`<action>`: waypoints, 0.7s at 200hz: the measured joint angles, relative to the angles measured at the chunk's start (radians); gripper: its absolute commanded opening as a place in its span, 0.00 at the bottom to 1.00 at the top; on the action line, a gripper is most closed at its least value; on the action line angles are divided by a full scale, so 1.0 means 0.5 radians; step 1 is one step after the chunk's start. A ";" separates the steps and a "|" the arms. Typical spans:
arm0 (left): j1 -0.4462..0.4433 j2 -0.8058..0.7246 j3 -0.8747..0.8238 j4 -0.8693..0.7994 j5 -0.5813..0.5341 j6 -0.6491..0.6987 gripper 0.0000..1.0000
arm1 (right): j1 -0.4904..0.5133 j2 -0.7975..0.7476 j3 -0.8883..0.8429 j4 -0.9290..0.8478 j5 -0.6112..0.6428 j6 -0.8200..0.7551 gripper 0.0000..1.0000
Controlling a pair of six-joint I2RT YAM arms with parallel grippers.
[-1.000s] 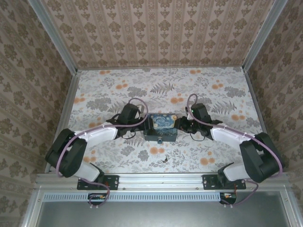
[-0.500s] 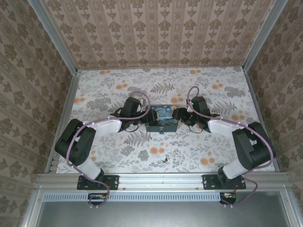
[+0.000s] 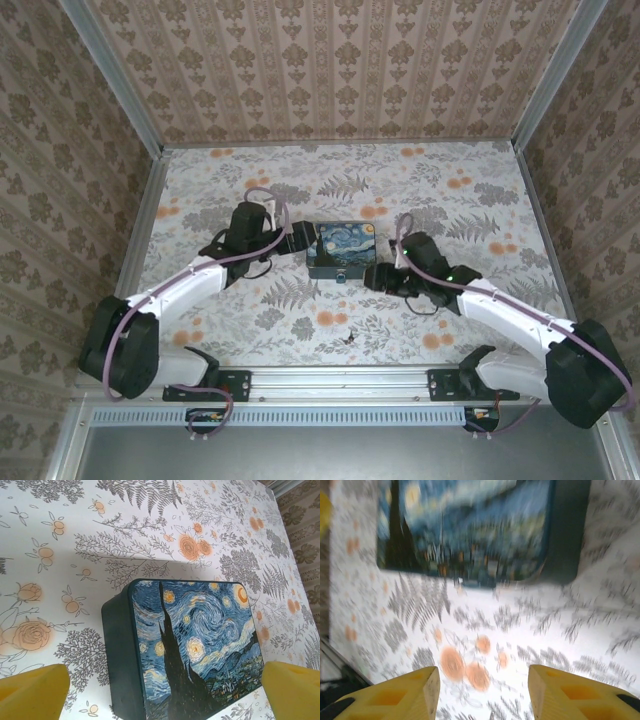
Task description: Unlock the padlock with the key
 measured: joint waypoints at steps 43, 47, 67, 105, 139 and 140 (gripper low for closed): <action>0.027 -0.006 -0.013 -0.092 -0.046 0.000 1.00 | 0.443 0.182 0.021 -0.226 0.286 0.143 0.48; 0.031 -0.006 -0.017 -0.095 -0.047 0.000 1.00 | 0.481 0.198 0.027 -0.246 0.314 0.165 0.48; 0.061 -0.006 -0.043 -0.095 -0.048 0.002 1.00 | 0.634 0.272 0.068 -0.322 0.418 0.276 0.47; 0.129 -0.026 -0.129 -0.089 -0.042 0.002 1.00 | 0.858 0.455 0.217 -0.409 0.552 0.483 0.47; 0.202 -0.069 -0.217 -0.040 0.003 0.001 1.00 | 0.971 0.620 0.362 -0.459 0.636 0.623 0.46; 0.204 -0.069 -0.218 -0.040 0.005 0.001 1.00 | 0.973 0.622 0.364 -0.460 0.637 0.625 0.46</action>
